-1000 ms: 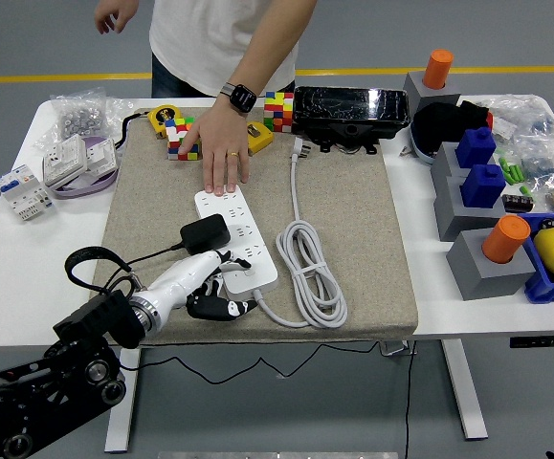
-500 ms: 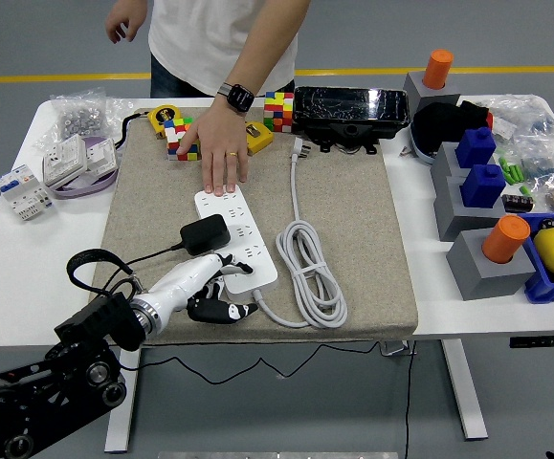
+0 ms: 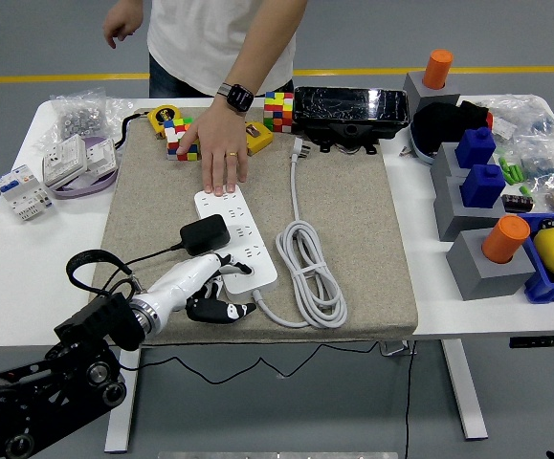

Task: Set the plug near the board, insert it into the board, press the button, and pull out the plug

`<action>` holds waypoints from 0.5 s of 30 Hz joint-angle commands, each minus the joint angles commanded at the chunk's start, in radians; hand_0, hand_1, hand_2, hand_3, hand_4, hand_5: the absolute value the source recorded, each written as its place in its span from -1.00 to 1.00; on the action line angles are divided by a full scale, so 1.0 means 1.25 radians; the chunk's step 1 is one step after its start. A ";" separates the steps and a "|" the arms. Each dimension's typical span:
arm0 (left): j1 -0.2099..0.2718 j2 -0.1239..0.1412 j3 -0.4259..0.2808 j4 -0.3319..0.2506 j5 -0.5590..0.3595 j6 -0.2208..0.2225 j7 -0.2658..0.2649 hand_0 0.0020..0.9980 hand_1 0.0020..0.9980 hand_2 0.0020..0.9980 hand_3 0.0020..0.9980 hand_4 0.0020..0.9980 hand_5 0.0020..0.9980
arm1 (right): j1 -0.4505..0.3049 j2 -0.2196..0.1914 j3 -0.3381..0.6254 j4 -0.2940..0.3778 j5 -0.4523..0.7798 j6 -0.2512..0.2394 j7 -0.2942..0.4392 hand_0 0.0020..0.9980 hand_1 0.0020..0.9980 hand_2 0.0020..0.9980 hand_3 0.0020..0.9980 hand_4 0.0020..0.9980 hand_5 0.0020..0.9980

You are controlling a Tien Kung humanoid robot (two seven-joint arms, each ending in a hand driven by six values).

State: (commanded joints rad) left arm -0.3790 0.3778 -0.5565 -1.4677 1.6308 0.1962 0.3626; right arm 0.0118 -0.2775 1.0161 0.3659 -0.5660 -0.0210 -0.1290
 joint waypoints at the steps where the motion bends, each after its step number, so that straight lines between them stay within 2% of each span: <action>1: 0.000 0.000 0.001 0.002 0.000 -0.001 0.001 -0.87 -0.87 -0.73 0.46 0.63 -0.22 | 0.000 0.000 0.000 0.000 0.000 0.000 0.000 0.16 0.34 0.37 0.23 0.97 0.04; 9: 0.001 -0.002 0.004 -0.002 0.000 -0.002 -0.005 -0.86 -0.87 -0.73 0.41 0.63 -0.22 | 0.000 0.000 0.000 0.000 0.000 0.000 -0.001 0.16 0.34 0.37 0.24 0.97 0.04; 11: 0.002 0.000 -0.001 -0.012 -0.006 0.008 -0.028 -0.86 -0.87 -0.73 0.41 0.63 -0.22 | -0.001 0.000 0.001 0.000 0.000 0.000 0.000 0.16 0.34 0.37 0.24 0.97 0.04; 14: 0.003 0.002 -0.010 -0.026 -0.028 0.047 -0.092 -0.86 -0.87 -0.73 0.41 0.63 -0.22 | -0.001 -0.001 0.002 0.000 -0.001 0.000 -0.001 0.16 0.34 0.37 0.24 0.97 0.04; 15: 0.002 0.002 -0.012 -0.027 -0.040 0.064 -0.120 -0.73 -0.80 -0.61 0.23 0.64 -0.23 | -0.001 -0.001 0.002 0.000 -0.001 0.000 -0.001 0.16 0.34 0.37 0.24 0.97 0.04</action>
State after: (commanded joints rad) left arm -0.3760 0.3807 -0.5713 -1.5012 1.5804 0.2758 0.2126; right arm 0.0103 -0.2786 1.0184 0.3653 -0.5668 -0.0213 -0.1298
